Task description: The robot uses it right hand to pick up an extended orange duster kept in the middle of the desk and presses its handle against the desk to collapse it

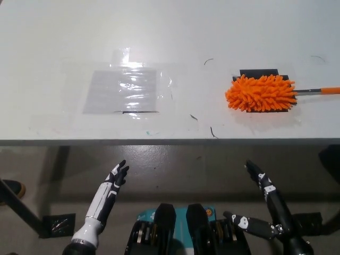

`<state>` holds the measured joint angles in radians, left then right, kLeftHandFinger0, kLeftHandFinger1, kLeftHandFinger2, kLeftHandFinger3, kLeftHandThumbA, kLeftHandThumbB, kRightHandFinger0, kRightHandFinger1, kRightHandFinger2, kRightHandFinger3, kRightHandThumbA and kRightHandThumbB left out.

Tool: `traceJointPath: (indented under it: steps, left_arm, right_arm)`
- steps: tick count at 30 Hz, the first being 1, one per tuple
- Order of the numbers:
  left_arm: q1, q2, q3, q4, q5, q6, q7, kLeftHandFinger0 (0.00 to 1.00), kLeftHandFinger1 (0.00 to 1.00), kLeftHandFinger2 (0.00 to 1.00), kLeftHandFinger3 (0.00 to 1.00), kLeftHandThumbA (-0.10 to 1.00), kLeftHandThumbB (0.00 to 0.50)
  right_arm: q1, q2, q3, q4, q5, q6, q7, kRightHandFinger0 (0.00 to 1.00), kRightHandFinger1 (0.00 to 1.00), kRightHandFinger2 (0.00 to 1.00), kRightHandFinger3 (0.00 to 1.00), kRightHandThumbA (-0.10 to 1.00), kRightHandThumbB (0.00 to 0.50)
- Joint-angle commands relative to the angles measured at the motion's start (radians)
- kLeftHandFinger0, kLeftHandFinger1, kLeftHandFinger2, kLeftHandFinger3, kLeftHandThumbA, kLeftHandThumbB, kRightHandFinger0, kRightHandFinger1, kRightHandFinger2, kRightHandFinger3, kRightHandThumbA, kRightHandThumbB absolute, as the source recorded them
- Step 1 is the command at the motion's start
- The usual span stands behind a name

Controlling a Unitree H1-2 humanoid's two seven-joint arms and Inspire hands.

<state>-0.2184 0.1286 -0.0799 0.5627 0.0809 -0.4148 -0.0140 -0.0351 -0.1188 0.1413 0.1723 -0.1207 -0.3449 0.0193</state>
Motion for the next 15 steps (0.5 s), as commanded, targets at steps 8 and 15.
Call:
traceJointPath:
  steps: [8, 15]
  left_arm:
    - [-0.018, 0.02, -0.015, -0.027, 0.022, -0.055, 0.019, 1.0, 1.0, 1.0, 1.0, 1.0, 0.5]
    - [-0.02, 0.021, -0.013, -0.03, 0.016, -0.055, 0.02, 1.0, 1.0, 1.0, 1.0, 1.0, 0.5]
  right_arm:
    - [0.032, -0.033, -0.005, -0.209, -0.135, -0.125, -0.037, 1.0, 1.0, 1.0, 1.0, 0.96, 0.156]
    - [0.001, -0.101, -0.061, -0.501, -0.233, 0.03, 0.03, 1.0, 1.0, 1.0, 1.0, 1.0, 0.26]
